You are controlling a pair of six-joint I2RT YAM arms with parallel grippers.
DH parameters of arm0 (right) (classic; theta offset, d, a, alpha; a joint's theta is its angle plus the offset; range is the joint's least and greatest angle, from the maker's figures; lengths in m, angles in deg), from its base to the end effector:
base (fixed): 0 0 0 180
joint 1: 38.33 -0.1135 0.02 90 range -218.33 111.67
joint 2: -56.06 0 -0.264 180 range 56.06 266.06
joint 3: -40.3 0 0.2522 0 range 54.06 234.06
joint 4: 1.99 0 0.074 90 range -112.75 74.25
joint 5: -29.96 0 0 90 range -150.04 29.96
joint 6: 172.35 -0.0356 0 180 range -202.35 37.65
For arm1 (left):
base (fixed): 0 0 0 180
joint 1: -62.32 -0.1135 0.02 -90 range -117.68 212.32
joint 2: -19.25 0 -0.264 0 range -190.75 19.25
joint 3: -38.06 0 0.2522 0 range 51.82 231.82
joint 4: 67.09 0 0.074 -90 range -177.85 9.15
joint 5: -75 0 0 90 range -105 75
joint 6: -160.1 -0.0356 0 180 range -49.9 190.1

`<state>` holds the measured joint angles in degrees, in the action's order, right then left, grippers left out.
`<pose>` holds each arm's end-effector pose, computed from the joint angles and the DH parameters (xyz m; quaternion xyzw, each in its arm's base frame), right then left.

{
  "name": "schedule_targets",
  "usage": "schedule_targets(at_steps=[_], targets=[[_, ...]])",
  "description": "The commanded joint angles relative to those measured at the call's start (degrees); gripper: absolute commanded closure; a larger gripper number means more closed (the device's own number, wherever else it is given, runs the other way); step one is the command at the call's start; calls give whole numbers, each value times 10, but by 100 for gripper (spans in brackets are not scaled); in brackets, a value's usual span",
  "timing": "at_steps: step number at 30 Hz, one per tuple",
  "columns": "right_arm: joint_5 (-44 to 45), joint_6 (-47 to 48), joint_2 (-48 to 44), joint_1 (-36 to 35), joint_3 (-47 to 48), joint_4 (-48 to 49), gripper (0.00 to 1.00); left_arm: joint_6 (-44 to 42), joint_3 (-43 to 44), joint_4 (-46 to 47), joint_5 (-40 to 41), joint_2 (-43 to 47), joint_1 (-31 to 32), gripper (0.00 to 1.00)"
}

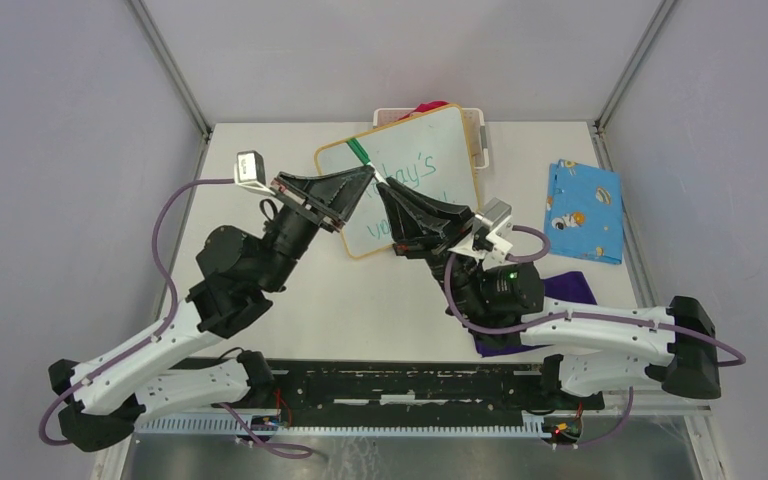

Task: Write a sentence on the whiteboard
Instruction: Close the whiteboard marker at the center of the board.

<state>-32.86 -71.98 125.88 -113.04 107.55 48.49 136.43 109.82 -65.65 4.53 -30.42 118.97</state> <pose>0.0821 0.2385 0.4284 -0.0744 0.4054 0.4116 0.8128 0.1097 -0.1450 0.4525 -0.1869 0.5262 -0.6800 0.4751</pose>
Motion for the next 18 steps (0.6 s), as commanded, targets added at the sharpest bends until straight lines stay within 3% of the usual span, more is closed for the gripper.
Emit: schedule_targets(at_steps=[1,8,11,13,18], targets=[[-34,0,21,2,40,-32,100,-29,-23,-62,-100,-28,55,98],[-25,14,-1,2,27,-50,100,-51,-45,-86,-65,18,56,95],[-19,18,-31,3,6,-74,100,-74,-41,-137,-38,52,57,66],[-17,18,-54,2,-10,-95,100,-82,-49,-171,-17,80,56,40],[-5,16,-120,2,-67,-145,100,-90,-63,-242,18,144,56,2]])
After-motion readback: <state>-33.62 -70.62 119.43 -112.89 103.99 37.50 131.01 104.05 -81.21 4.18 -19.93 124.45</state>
